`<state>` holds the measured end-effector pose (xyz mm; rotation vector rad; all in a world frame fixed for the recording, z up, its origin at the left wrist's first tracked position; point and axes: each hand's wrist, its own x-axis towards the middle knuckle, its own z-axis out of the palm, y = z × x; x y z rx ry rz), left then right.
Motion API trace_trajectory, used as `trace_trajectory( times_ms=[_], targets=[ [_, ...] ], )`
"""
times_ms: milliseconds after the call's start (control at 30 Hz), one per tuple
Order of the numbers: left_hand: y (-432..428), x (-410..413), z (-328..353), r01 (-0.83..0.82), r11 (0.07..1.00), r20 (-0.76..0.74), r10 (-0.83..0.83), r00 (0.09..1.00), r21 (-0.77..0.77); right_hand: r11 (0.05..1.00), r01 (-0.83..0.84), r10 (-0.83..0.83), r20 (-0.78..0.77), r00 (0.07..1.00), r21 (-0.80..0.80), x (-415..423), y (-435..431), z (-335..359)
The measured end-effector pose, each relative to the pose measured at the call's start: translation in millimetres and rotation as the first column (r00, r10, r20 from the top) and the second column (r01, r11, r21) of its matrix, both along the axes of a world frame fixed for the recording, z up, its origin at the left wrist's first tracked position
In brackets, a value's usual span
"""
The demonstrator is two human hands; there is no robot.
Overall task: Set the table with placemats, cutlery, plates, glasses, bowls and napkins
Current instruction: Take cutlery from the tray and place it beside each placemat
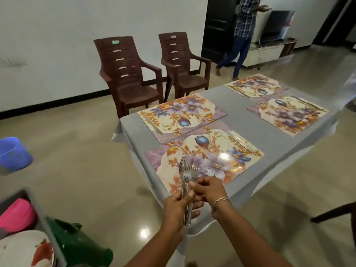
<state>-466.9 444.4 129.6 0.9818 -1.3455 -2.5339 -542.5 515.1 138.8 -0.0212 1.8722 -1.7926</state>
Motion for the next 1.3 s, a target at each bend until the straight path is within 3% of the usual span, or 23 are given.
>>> trace_trajectory(
  times_ms=[233, 400, 600, 1100, 1300],
  targets=[
    [2.7, -45.3, -20.9, -0.253, 0.967, 0.127, 0.248, 0.96, 0.019, 0.988, -0.111, 0.109, 0.029, 0.994, 0.108, -63.6, -7.5, -20.0],
    [-21.1, -42.5, -31.9, -0.404, 0.9, 0.28, 0.435, 0.856, -0.162, 0.947, -0.267, 0.253, 0.097, 0.962, 0.178, -88.0, -28.2, -36.2],
    [-40.2, -38.4, -32.6, -0.525, 0.823, 0.304, 0.567, 0.765, -0.215, 0.843, -0.399, 0.404, 0.067, 0.912, 0.36, -99.7, -66.9, -61.7],
    [-39.3, -48.0, -35.2, -0.637, 0.749, 0.303, 0.659, 0.689, -0.183, 0.731, -0.546, 0.517, 0.19, 0.834, 0.41, -114.1, -103.9, -83.0],
    [-40.3, -52.4, -39.3, -0.62, 0.76, 0.321, 0.647, 0.691, -0.198, 0.663, -0.541, 0.582, 0.098, 0.807, 0.518, -115.5, -111.9, -83.4]
  ],
)
